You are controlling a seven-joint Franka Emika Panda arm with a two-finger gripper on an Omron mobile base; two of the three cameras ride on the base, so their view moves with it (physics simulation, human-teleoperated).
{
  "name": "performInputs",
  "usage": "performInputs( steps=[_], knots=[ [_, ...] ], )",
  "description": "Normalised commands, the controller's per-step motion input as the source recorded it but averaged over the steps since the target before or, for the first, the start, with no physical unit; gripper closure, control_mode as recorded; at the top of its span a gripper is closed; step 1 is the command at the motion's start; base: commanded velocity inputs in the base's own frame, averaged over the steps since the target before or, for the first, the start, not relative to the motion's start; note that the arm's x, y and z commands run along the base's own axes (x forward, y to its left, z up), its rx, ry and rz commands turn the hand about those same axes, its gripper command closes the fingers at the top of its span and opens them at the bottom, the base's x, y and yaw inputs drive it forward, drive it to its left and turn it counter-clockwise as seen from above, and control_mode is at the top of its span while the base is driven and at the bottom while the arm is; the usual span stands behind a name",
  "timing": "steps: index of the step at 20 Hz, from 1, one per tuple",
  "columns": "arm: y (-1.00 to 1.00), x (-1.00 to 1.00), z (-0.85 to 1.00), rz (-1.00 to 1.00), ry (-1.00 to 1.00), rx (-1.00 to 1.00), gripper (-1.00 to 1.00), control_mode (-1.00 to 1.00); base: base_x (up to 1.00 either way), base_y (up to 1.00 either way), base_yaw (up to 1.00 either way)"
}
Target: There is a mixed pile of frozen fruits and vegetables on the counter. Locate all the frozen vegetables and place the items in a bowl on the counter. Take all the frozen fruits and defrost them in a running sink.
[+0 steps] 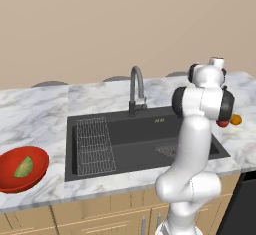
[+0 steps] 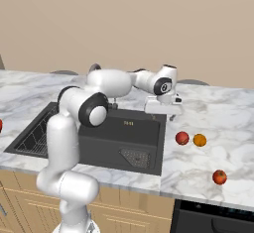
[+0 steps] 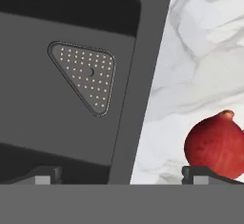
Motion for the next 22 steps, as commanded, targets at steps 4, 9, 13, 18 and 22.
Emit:
performInputs(
  steps=[4, 9, 13, 18, 22],
  knots=[
    [-0.69, 0.11, -0.19, -0.04, -0.03, 0.01, -1.0, -1.0, 0.0, 0.0, 0.0],
    [-0.57, 0.34, -0.27, 0.0, 0.0, 0.0, -1.0, -1.0, 0.0, 0.0, 0.0],
    [-0.43, 0.26, -0.24, 0.0, 0.02, 0.0, -1.0, -1.0, 0.0, 0.0, 0.0],
    [-0.02, 0.0, -0.18, -0.06, 0.14, -0.04, -1.0, -1.0, 0.0, 0.0, 0.0],
    [0.16, -0.15, -0.15, -0.13, 0.16, -0.09, -1.0, -1.0, 0.0, 0.0, 0.0]
  ],
)
